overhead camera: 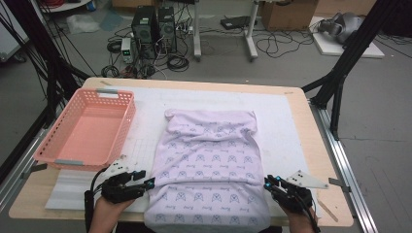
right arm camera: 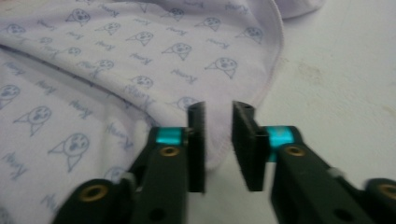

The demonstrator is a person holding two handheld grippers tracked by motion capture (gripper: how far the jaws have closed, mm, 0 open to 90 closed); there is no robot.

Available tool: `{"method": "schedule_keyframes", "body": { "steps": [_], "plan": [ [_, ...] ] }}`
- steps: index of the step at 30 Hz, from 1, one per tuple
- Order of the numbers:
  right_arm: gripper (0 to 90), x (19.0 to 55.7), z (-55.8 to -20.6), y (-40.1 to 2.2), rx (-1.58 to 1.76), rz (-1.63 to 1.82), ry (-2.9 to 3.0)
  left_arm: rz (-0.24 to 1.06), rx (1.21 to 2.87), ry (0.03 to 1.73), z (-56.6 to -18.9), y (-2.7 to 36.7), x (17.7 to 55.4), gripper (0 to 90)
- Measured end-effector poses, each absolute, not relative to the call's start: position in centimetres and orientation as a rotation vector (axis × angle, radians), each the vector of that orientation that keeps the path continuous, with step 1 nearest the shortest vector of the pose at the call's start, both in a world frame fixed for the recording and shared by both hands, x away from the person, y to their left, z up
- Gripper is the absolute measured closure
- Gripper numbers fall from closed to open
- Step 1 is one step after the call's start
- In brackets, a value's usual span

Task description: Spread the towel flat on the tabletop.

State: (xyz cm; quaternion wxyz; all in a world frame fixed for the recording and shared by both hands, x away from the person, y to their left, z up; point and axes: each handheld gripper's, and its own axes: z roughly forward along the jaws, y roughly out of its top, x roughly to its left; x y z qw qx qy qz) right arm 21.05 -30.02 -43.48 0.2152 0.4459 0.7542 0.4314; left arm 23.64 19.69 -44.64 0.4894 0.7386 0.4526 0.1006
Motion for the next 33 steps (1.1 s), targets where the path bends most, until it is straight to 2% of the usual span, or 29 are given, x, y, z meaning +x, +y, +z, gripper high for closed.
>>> {"method": "schedule_keyframes", "body": {
  "steps": [2,4,5,8,9,11,12,13,19,27,33],
  "plan": [
    [57.3,21.8,-43.7,-29.4,1.254,1.167,2.085,0.232,1.788,1.112,-44.6,19.6,24.7,46.7],
    [50.9,22.9,-44.0,-28.9,1.273,1.119,2.084,0.219,1.817,1.147,-44.9,19.1,26.3,47.2],
    [49.7,23.6,-44.3,-28.7,1.288,1.096,2.084,0.189,1.830,1.175,-45.2,18.7,27.0,47.1],
    [51.2,25.1,-45.0,-28.0,1.304,1.042,2.118,0.213,1.850,1.162,-45.2,17.8,28.0,50.9],
    [52.1,25.4,-45.2,-27.7,1.321,1.015,2.141,0.250,1.887,1.137,-45.2,17.4,27.9,56.3],
    [67.0,25.6,-45.1,-27.7,1.304,1.028,2.148,0.333,1.909,1.133,-45.3,16.9,27.8,72.4],
    [75.9,25.7,-45.1,-27.7,1.295,1.045,2.168,0.302,1.903,1.134,-45.3,17.0,28.0,80.0],
    [84.2,25.8,-45.1,-27.6,1.284,1.059,2.188,0.309,1.905,1.138,-45.2,16.8,28.2,83.6],
    [86.7,27.3,-45.0,-27.5,1.236,1.015,2.187,0.377,1.898,1.186,-44.8,16.3,30.8,85.3],
    [86.7,30.9,-45.0,-27.7,1.238,0.979,2.138,0.387,1.827,1.264,-45.1,16.0,34.3,85.3],
    [86.2,32.1,-45.0,-27.8,1.265,0.987,2.109,0.388,1.804,1.245,-45.2,16.3,34.8,82.8]
  ]
}}
